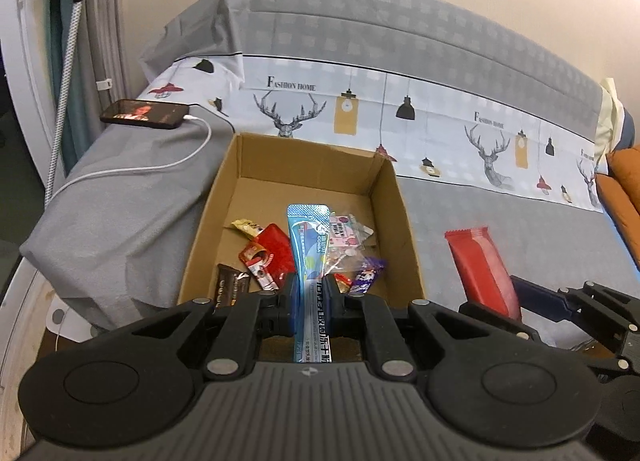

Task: Organize snacks
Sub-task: 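Carry the blue stick with left over the box while right carries the red packet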

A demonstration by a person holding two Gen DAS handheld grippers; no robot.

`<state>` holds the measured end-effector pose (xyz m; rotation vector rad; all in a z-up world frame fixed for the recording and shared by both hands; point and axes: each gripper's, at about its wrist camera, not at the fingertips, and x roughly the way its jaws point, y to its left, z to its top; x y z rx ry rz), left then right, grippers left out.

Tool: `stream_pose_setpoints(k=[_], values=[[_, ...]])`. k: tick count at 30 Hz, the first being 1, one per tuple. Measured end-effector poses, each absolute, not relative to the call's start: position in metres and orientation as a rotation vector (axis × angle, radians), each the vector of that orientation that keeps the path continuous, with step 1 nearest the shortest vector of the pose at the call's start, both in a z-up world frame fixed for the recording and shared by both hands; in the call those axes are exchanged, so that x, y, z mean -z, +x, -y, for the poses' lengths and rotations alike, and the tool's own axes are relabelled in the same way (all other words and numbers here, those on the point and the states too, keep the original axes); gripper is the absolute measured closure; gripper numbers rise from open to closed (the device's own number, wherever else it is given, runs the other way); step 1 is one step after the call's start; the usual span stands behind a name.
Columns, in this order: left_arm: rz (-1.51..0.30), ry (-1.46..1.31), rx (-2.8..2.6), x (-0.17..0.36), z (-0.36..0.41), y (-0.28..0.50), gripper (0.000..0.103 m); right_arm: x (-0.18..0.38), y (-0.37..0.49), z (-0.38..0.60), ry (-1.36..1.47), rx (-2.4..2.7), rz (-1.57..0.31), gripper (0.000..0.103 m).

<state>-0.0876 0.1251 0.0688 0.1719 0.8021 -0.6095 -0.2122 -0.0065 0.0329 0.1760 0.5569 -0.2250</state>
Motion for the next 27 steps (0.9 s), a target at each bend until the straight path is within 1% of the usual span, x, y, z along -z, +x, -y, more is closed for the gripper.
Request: stream_pose_setpoints(k=[4, 9, 27], values=[[-0.790, 0.192, 0.595, -0.069, -0.129, -0.090, 0.091, -0.031, -0.214, 0.002, 0.189, 0.220, -0.545, 0.056], [-0.812, 0.188, 0.597, -0.064, -0.130, -0.090, 0.091, -0.023, -0.213, 0.005, 0.210, 0.218, -0.578, 0.056], [-0.821, 0.181, 0.567, -0.057, -0.129, -0.059, 0.091, -0.021, -0.191, 0.001, 0.175, 0.218, -0.607, 0.056]])
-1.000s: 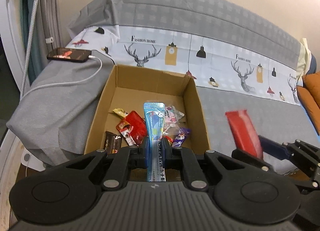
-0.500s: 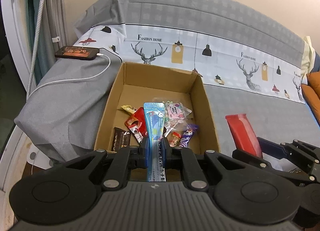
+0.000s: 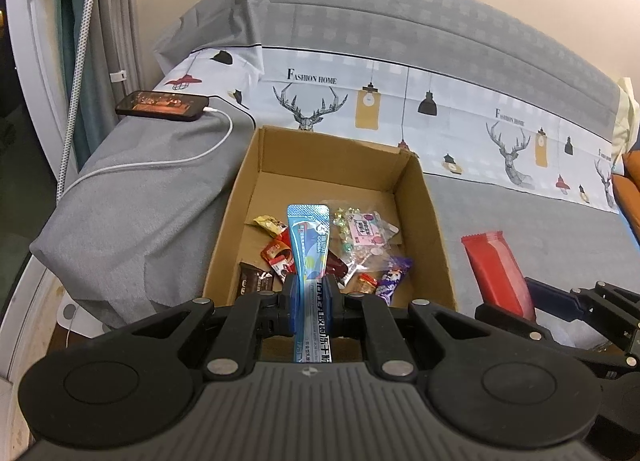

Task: Organize snacks
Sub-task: 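Carry the blue stick with left over the box while right carries the red packet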

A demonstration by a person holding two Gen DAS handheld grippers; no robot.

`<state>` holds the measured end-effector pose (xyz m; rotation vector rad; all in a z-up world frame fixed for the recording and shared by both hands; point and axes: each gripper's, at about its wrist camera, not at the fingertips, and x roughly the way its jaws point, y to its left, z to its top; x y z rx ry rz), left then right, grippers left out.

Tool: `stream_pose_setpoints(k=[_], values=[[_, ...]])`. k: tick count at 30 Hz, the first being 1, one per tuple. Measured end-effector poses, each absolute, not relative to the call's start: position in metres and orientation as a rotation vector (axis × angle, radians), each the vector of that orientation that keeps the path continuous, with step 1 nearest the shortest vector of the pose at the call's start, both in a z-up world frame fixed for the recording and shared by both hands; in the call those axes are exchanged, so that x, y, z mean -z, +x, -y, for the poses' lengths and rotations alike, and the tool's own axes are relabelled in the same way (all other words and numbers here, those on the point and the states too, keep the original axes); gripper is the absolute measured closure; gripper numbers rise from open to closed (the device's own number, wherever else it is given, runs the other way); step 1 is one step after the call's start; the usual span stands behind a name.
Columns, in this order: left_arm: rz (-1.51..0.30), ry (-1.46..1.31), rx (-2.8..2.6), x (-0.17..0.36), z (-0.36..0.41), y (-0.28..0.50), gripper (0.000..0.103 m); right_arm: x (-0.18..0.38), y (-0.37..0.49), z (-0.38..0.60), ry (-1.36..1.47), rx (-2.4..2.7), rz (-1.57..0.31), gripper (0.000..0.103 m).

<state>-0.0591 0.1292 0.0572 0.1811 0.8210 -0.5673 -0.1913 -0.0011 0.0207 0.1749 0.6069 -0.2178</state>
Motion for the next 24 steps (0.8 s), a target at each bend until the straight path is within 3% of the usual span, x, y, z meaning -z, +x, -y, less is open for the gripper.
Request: stream_pose_setpoints(k=[24], values=[[-0.860, 0.239, 0.544, -0.048, -0.093, 0.003, 0.090, -0.008, -0.138, 0.029, 0.239, 0.211, -0.664, 0.056]])
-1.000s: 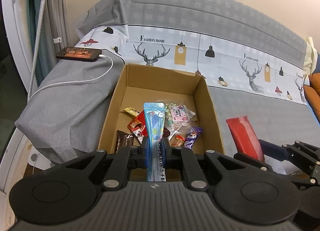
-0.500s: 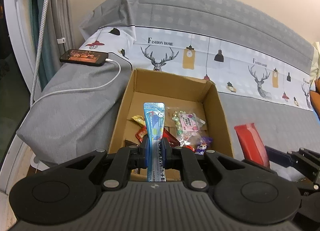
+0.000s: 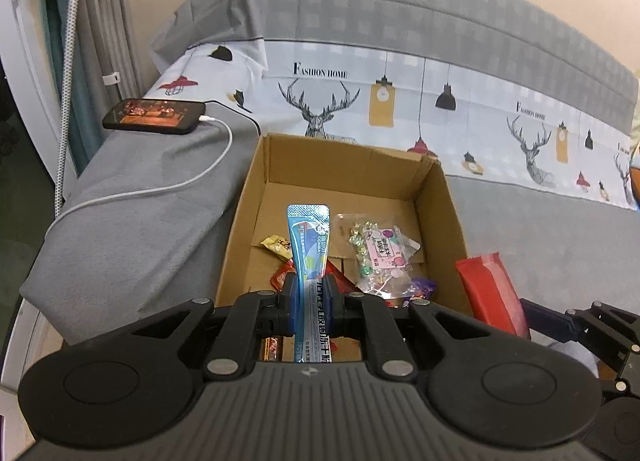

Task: Organize snacks
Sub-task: 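Carry the blue stick with left over the box while right carries the red packet, then release the blue stick into the box with left while right releases the red packet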

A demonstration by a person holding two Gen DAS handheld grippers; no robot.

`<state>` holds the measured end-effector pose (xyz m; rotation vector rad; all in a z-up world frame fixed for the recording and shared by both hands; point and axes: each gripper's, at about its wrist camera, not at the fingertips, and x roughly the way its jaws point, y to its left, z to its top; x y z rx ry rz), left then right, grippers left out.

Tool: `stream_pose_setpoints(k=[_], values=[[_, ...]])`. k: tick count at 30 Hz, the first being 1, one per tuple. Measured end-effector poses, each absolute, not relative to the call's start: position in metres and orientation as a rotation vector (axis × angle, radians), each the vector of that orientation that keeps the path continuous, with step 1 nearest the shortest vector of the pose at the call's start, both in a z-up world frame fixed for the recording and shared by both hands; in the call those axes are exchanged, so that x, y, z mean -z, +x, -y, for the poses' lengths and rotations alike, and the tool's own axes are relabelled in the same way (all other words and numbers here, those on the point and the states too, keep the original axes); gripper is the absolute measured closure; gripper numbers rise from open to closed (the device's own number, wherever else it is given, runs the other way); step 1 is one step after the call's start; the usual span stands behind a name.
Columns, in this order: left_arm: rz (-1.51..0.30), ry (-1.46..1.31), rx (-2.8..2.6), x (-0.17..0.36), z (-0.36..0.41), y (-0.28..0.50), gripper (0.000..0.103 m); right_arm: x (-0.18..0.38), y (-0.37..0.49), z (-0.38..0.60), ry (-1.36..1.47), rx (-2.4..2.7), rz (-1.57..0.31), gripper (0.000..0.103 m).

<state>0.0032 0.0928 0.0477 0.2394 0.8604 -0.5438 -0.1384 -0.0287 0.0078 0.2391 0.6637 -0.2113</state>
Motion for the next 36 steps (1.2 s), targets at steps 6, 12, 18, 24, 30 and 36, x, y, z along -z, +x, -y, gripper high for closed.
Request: stream_pose_setpoints(k=[6, 12, 18, 24, 30, 36], values=[[-0.883, 0.271, 0.540, -0.034, -0.077, 0.021, 0.090, 0.002, -0.122, 0.041, 0.262, 0.223, -0.683, 0.056], [-0.913, 0.303, 0.533, -0.016, -0.060, 0.043, 0.090, 0.017, -0.100, 0.054, 0.275, 0.230, -0.706, 0.056], [-0.955, 0.352, 0.509, 0.011, -0.043, 0.069, 0.089, 0.037, -0.072, 0.068, 0.280, 0.236, -0.734, 0.056], [-0.967, 0.401, 0.466, 0.034, -0.032, 0.089, 0.019, 0.059, -0.046, 0.079, 0.276, 0.228, -0.749, 0.050], [-0.916, 0.410, 0.459, 0.028, -0.039, 0.082, 0.001, 0.062, -0.048, 0.078, 0.216, 0.250, -0.749, 0.014], [-0.920, 0.392, 0.406, 0.015, -0.058, 0.059, 0.001, 0.059, -0.072, 0.067, 0.285, 0.260, -0.806, 0.012]])
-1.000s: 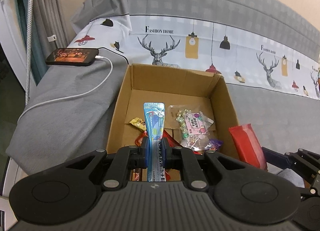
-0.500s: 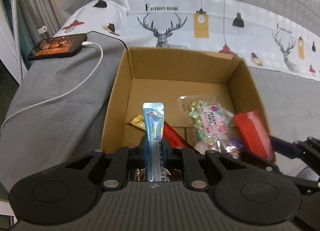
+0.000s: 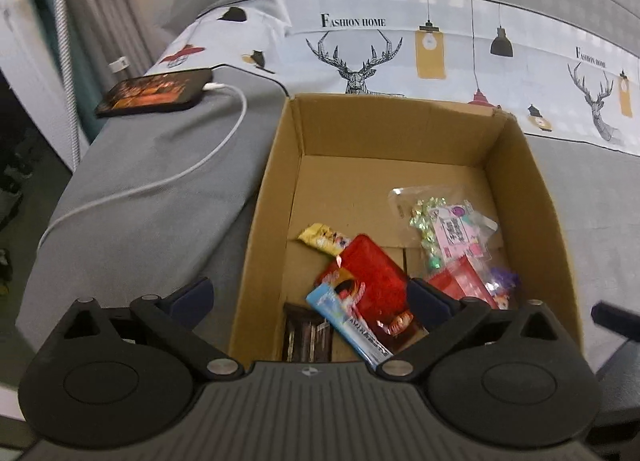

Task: Organize snacks
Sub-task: 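Release the blue stick into the box with left while right releases the red packet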

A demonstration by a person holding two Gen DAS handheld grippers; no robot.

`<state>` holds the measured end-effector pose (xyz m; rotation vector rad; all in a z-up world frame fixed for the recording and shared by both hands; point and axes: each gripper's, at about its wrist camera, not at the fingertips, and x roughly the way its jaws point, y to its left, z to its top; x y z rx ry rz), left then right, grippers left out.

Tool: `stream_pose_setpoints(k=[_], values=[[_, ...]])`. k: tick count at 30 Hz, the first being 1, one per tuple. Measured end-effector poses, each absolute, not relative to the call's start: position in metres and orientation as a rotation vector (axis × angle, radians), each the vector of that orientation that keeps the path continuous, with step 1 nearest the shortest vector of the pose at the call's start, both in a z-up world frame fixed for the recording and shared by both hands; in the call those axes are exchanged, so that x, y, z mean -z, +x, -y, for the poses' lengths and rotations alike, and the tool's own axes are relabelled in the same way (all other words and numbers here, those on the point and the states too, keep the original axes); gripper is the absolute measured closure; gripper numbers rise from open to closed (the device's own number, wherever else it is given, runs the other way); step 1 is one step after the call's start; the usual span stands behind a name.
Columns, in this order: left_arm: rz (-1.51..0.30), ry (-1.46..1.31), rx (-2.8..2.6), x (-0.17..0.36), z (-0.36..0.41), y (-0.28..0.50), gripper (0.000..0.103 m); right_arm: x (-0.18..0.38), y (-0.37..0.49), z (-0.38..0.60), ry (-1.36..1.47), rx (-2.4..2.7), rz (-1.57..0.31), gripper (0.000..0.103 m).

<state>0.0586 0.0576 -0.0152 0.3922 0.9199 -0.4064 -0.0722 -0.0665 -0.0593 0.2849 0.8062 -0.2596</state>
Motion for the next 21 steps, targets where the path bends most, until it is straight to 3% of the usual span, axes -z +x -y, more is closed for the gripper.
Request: stream_pose_setpoints(k=[21], values=[[-0.903, 0.378, 0.365, -0.003, -0.115, -0.044, 0.001, 0.016, -0.160, 0.007, 0.226, 0.213, -0.710, 0.003]])
